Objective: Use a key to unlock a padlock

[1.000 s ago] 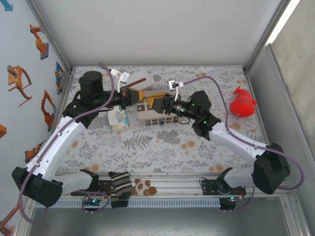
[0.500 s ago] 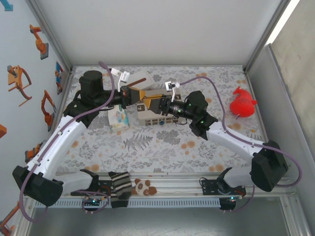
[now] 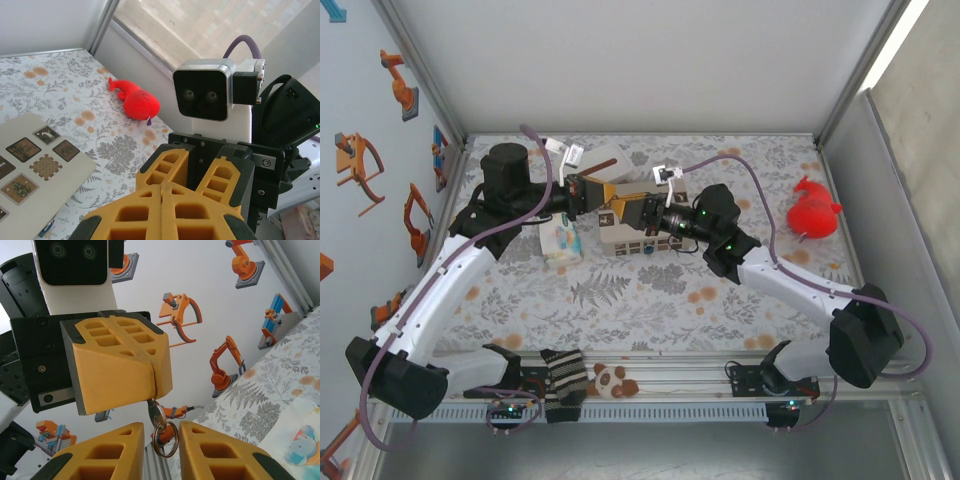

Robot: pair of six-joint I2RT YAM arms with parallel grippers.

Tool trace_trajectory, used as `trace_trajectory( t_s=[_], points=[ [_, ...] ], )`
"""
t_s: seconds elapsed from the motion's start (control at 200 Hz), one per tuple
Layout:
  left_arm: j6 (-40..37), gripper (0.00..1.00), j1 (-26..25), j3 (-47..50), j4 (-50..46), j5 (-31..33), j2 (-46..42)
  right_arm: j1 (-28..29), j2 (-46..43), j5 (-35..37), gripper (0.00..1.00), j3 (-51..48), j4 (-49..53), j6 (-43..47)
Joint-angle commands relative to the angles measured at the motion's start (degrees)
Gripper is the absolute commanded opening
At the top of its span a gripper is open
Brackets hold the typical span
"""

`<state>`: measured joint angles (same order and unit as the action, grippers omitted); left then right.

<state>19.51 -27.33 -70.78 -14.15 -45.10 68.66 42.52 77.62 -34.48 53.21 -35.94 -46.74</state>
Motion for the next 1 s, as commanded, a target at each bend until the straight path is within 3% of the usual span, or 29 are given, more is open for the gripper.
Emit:
trace_trajectory(
  t_s=[0.0, 0.761, 0.897, 0.997],
  points=[
    [0.0, 0.0, 0.0, 0.2, 1.2, -2.2, 0.2, 0.4, 0.1, 0.2, 0.24, 1.9, -2.2, 0.0],
    [-5.4, 0.0, 0.0, -1.5, -5.1, -4.1, 0.2, 0.4, -1.9, 0.6, 0.17, 1.5, 1.9, 1.5],
    [-5.1, 0.0, 0.0, -1.5, -4.8, -4.1, 0.3, 0.4, -2.2, 0.2, 0.09, 1.5, 3.3, 1.7],
    [-4.3, 0.0, 0.0, -1.0, -3.7, -3.9, 0.3, 0.4, -2.1, 0.3, 0.11, 1.2, 3.4, 1.4]
  ],
)
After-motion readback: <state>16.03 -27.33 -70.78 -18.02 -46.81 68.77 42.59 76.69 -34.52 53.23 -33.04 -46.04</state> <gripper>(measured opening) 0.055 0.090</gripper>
